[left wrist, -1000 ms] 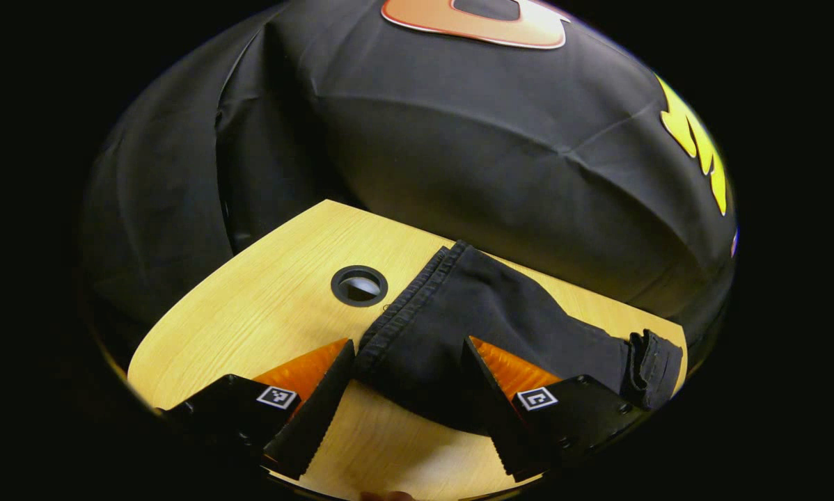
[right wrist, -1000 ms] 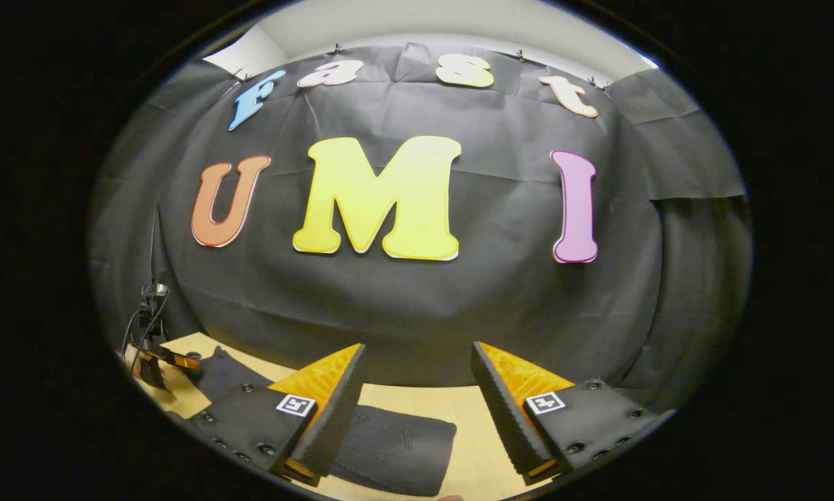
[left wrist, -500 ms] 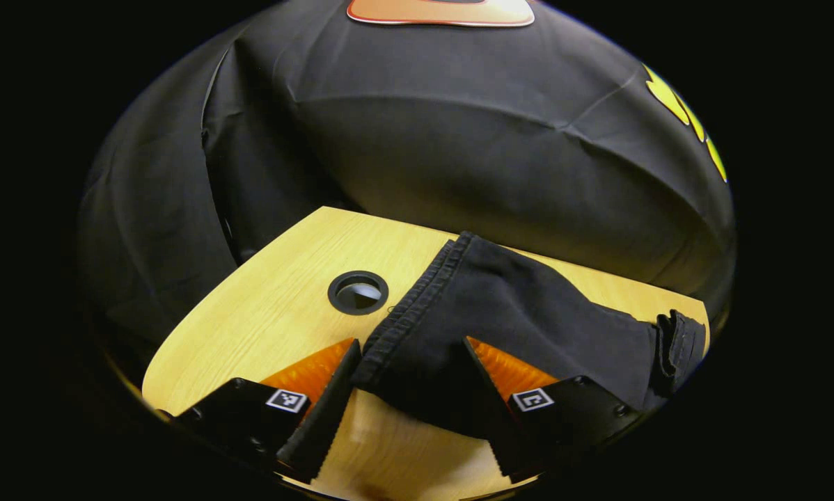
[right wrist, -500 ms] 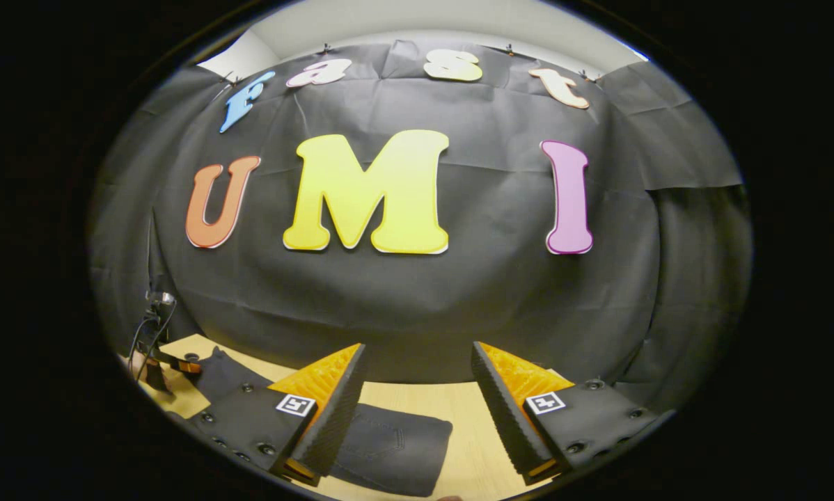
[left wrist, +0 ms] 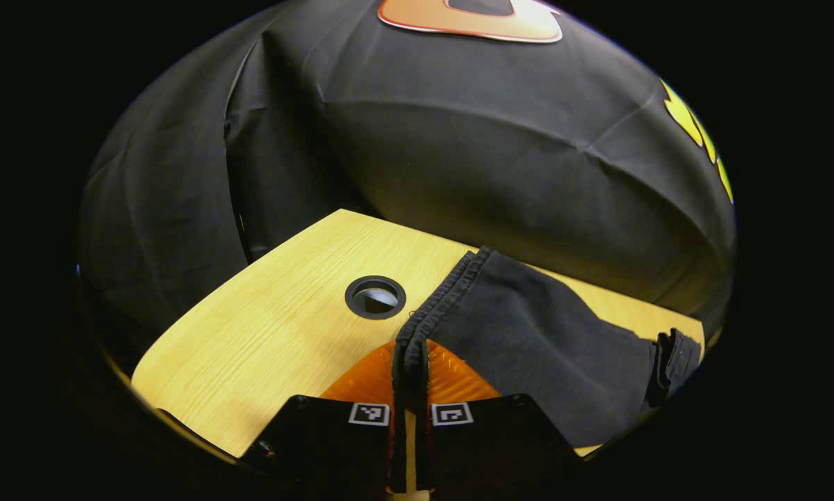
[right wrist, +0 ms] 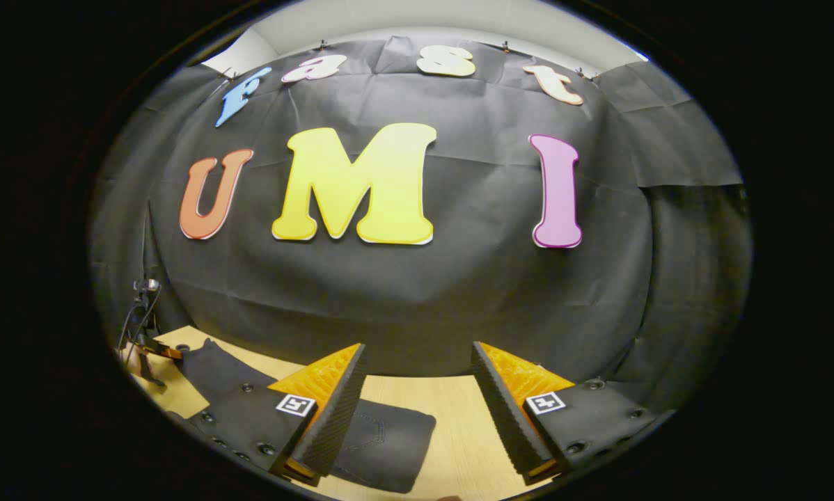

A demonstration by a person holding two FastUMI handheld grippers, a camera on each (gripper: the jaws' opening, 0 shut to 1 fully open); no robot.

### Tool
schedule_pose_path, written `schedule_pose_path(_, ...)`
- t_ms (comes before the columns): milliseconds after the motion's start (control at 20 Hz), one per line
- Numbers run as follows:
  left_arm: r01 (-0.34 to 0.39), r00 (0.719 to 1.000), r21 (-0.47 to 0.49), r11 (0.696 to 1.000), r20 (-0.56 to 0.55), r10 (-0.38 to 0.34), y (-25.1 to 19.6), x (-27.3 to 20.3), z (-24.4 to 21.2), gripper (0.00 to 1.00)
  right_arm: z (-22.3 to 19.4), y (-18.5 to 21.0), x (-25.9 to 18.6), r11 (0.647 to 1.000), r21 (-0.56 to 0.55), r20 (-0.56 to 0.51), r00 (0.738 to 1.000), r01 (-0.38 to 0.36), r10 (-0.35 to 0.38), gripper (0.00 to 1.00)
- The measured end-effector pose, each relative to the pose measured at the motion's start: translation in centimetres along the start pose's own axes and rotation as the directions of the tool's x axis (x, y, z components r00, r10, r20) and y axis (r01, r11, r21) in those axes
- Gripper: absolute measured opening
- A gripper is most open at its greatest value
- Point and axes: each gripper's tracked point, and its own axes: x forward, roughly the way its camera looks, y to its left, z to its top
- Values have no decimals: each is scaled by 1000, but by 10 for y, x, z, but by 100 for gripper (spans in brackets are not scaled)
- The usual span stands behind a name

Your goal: Grasp the waist and the cuffs of the jeans and fold them to make the two legs overlap; first hold the waist and fold one-third of the jeans toward the cuffs, then hold the cuffs and fold the remaining one-third in the same direction to finish folding.

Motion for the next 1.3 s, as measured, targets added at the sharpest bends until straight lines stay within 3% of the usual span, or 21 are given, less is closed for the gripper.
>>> schedule_pose_path(150,65,997,-28,998,45,-63,-17,-14,21,6,1,-8,-1,1000,-8,2,1000,3,-3,91)
schedule_pose_path(350,126,986,22,992,112,-128,-50,-44,56,5,4,-18,-1,1000,26,0,1000,12,-12,94)
schedule_pose_path(500,191,968,37,981,161,-194,-94,-75,81,5,8,-24,-4,1000,19,11,1000,10,-11,97)
schedule_pose_path(700,287,933,77,955,202,-297,-168,-119,100,5,15,-43,-8,999,45,23,1000,20,-21,90)
schedule_pose_path(750,305,926,88,948,206,-317,-186,-128,102,5,16,-51,-11,998,55,25,999,26,-28,90)
schedule_pose_path(800,319,920,104,942,203,-334,-204,-136,100,5,18,-61,-13,997,65,29,999,34,-36,97)
schedule_pose_path(900,340,910,137,930,203,-362,-236,-153,97,5,20,-79,-17,996,78,36,998,51,-54,90)
schedule_pose_path(950,356,903,145,923,199,-380,-251,-163,94,5,22,-89,-19,995,85,38,997,59,-63,94)
schedule_pose_path(1000,373,897,150,916,195,-397,-268,-171,91,5,22,-99,-21,993,93,40,997,68,-72,90)
schedule_pose_path(1300,459,861,178,870,155,-485,-368,-216,59,5,22,-159,-36,987,112,42,992,114,-120,90)
